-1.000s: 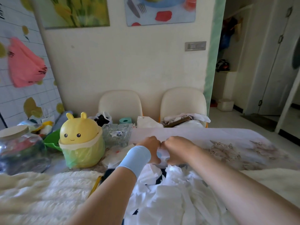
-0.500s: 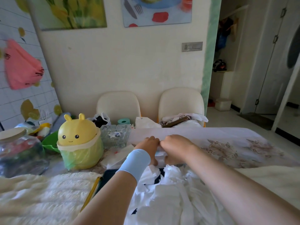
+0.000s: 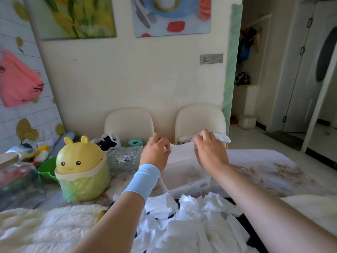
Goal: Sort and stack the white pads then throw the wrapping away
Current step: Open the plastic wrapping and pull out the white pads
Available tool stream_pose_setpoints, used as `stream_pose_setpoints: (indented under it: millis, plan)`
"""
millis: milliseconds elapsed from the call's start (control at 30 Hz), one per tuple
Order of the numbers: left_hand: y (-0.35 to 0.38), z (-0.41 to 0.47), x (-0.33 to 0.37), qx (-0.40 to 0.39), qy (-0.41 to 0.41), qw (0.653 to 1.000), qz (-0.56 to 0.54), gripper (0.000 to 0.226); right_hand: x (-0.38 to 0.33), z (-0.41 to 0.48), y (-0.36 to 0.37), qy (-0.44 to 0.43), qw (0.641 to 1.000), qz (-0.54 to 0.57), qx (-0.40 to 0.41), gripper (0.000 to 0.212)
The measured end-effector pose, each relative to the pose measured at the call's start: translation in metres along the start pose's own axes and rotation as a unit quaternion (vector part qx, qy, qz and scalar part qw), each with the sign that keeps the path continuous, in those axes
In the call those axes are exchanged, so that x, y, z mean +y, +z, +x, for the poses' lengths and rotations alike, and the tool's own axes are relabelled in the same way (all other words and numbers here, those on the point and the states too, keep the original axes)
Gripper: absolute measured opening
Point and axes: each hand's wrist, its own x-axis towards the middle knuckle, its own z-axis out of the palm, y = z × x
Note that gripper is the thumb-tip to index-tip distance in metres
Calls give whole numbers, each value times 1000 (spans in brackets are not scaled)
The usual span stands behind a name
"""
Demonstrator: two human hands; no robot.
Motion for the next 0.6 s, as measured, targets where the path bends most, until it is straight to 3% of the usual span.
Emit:
stream_pose_setpoints:
  millis: [100, 167, 267, 333, 467, 600]
  plan:
    - [9, 9, -5, 13, 11, 1000, -2, 17, -2, 0, 7, 4, 998, 41, -50, 27]
    - [13, 16, -12, 14, 11, 1000, 15, 26, -4, -3, 15, -19, 983, 51, -177, 32]
    - [13, 22, -18, -13, -7, 1000, 16, 25, -5, -7, 25, -6, 920, 101, -378, 41]
    - [15, 23, -21, -99, -17, 993, 57, 26, -5, -8, 30, 3, 909, 135, -393, 46]
    - [25, 11, -14, -312, -12, 926, 212, 77, -2, -2, 29, -51, 937, 47, -342, 91]
    - [34, -2, -7, -496, -88, 844, 184, 96, -3, -5, 34, 6, 878, 111, -466, 114]
